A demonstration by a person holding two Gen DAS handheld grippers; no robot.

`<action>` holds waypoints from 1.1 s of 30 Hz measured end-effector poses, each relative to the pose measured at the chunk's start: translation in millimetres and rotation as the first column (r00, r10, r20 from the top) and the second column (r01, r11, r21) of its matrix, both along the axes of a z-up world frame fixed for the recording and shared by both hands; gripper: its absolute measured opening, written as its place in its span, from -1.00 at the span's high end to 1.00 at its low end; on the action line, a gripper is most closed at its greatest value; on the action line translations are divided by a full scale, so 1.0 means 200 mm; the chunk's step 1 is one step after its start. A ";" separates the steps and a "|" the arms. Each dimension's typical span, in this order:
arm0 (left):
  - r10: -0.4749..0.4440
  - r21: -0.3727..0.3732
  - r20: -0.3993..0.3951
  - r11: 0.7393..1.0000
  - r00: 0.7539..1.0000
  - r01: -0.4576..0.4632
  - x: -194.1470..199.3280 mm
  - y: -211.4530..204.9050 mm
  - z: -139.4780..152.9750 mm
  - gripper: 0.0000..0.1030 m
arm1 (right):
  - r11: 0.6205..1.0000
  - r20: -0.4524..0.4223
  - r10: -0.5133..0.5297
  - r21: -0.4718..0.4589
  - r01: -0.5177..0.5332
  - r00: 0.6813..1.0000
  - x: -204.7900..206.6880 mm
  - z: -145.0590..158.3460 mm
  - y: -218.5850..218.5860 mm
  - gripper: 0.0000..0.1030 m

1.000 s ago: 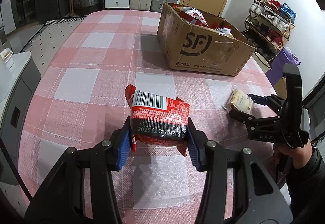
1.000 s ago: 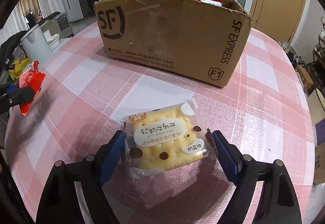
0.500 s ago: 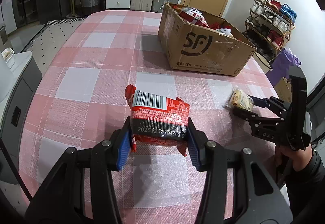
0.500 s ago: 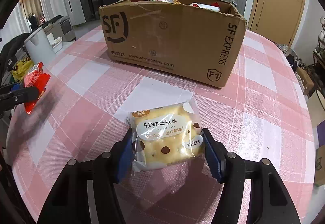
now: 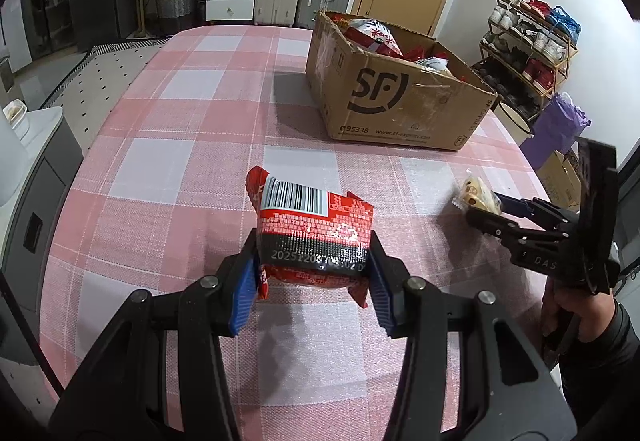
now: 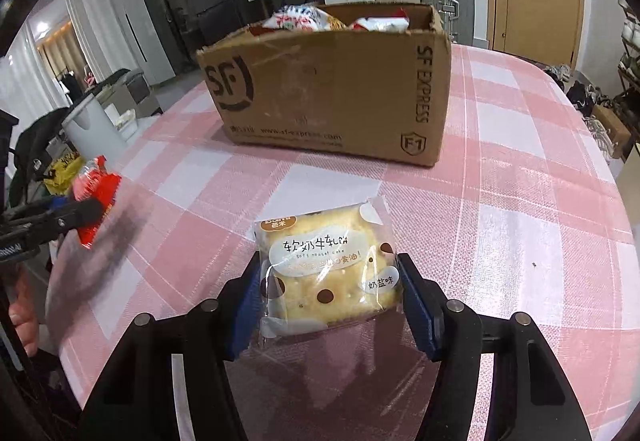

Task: Organize snacks
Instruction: 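Lift both held packs and carry them over the cardboard box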

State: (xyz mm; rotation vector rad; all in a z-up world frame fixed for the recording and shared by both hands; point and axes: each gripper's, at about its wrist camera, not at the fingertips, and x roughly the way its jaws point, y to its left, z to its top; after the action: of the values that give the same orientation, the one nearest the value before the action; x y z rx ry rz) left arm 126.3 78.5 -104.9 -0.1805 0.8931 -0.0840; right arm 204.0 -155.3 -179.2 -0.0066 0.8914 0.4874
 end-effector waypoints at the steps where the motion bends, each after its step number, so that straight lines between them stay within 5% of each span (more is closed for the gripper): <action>1: -0.002 0.001 0.001 1.000 1.000 0.002 0.00 0.00 0.00 0.12 | 1.000 0.000 -0.002 0.022 0.002 1.000 0.00 0.01 -0.01 -0.23; 24: -0.090 0.049 0.055 0.995 0.994 0.087 0.03 -0.16 0.14 0.12 | 0.965 0.071 0.031 0.257 -0.049 0.997 -0.18 0.34 -0.03 -0.23; 33: -0.114 0.065 0.078 0.992 0.990 0.109 0.06 -0.19 0.21 0.12 | 0.975 0.142 0.022 0.218 -0.053 0.990 -0.25 0.49 -0.03 -0.24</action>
State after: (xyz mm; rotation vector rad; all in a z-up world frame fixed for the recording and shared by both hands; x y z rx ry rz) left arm 139.2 39.5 -62.7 -0.0696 0.8227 -0.1674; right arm 153.0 -162.0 -82.0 0.1448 0.6981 0.6120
